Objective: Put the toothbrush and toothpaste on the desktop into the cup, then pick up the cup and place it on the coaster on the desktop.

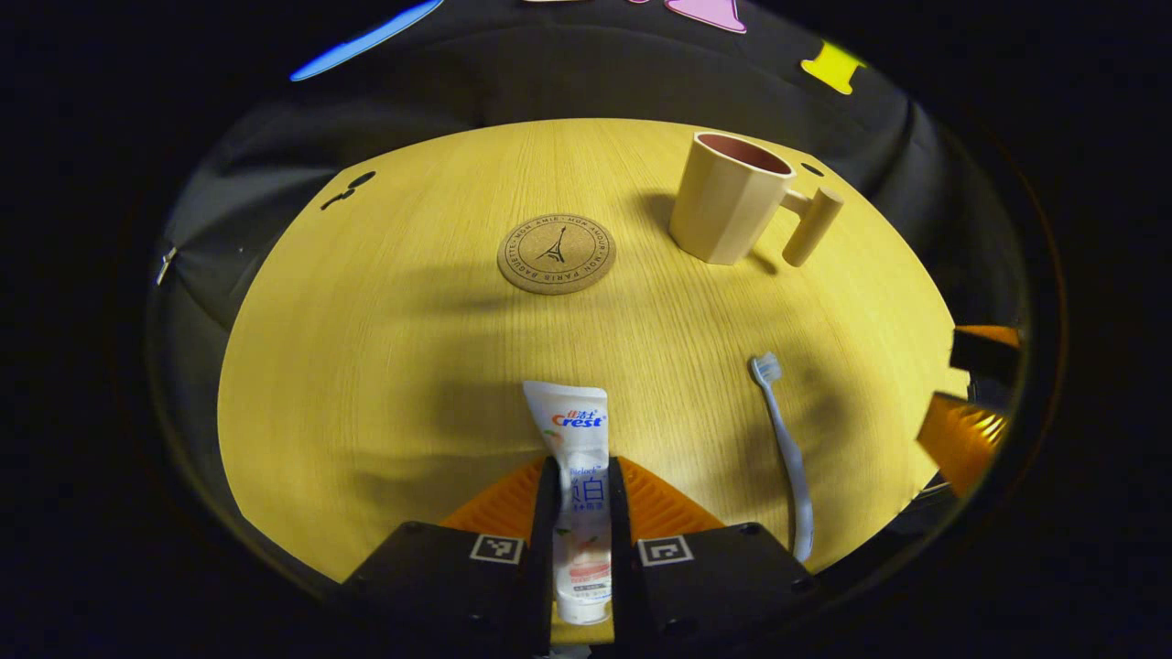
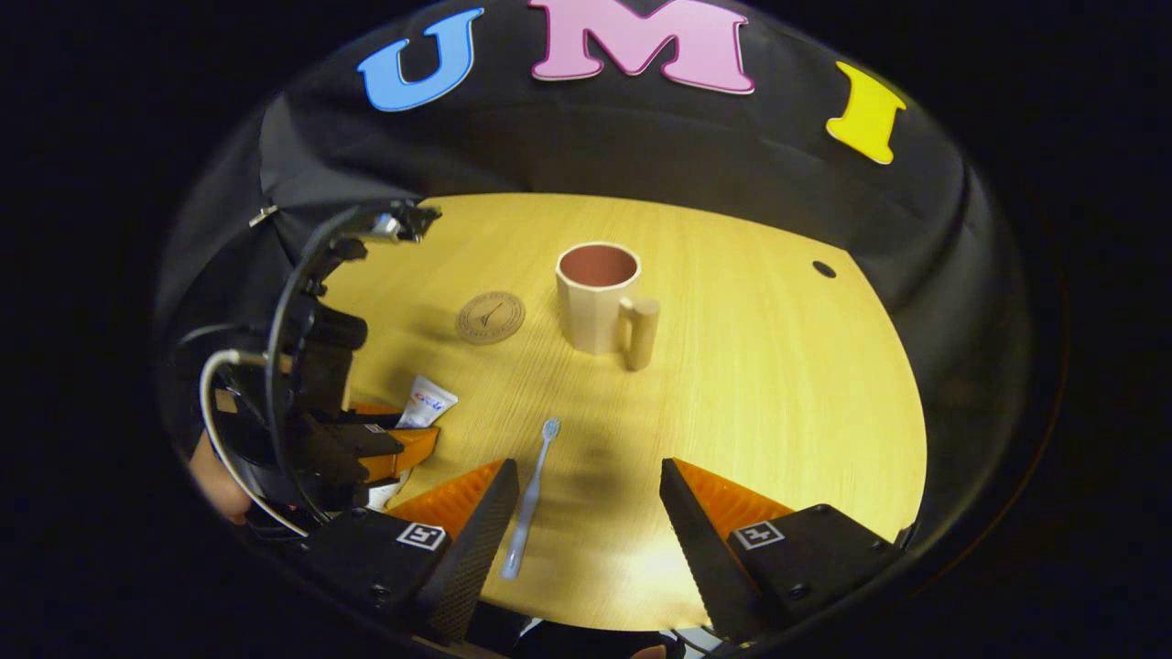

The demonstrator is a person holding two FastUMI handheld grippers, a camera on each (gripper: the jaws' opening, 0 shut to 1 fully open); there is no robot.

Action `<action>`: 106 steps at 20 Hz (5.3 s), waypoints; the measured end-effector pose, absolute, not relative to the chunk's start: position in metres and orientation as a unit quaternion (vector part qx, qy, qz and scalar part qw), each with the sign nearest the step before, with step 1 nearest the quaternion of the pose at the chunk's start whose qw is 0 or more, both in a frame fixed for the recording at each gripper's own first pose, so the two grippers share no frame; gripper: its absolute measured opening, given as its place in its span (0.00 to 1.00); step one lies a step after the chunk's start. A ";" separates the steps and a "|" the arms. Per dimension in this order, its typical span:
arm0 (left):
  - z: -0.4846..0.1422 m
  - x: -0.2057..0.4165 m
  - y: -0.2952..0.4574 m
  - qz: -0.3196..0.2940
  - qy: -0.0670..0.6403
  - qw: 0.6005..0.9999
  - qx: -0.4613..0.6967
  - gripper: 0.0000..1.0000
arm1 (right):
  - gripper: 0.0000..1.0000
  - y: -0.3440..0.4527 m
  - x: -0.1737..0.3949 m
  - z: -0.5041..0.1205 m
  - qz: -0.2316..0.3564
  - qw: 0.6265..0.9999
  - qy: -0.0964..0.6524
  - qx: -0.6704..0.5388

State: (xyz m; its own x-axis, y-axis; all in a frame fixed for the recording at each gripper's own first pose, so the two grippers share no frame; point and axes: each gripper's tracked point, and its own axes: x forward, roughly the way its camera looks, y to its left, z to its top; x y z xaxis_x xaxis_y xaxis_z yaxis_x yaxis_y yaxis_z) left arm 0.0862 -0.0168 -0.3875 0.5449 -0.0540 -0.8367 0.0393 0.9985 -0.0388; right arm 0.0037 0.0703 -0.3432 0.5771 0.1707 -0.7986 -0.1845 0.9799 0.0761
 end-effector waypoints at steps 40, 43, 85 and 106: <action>-0.248 0.092 -0.004 -0.096 0.272 0.944 -0.161 0.24 | 0.10 0.103 0.004 -0.349 0.108 0.884 0.440 0.114; -0.204 0.114 -0.028 -0.134 0.208 0.954 -0.172 0.24 | 0.09 0.083 0.015 -0.316 0.110 0.902 0.398 0.125; -0.232 0.301 -0.127 -0.147 0.089 0.960 -0.220 0.61 | 0.09 0.002 0.179 -0.247 0.114 0.906 0.251 0.320; -0.222 0.182 -0.058 -0.096 0.097 0.958 -0.254 0.73 | 0.09 0.043 0.261 -0.282 0.101 0.921 0.145 0.347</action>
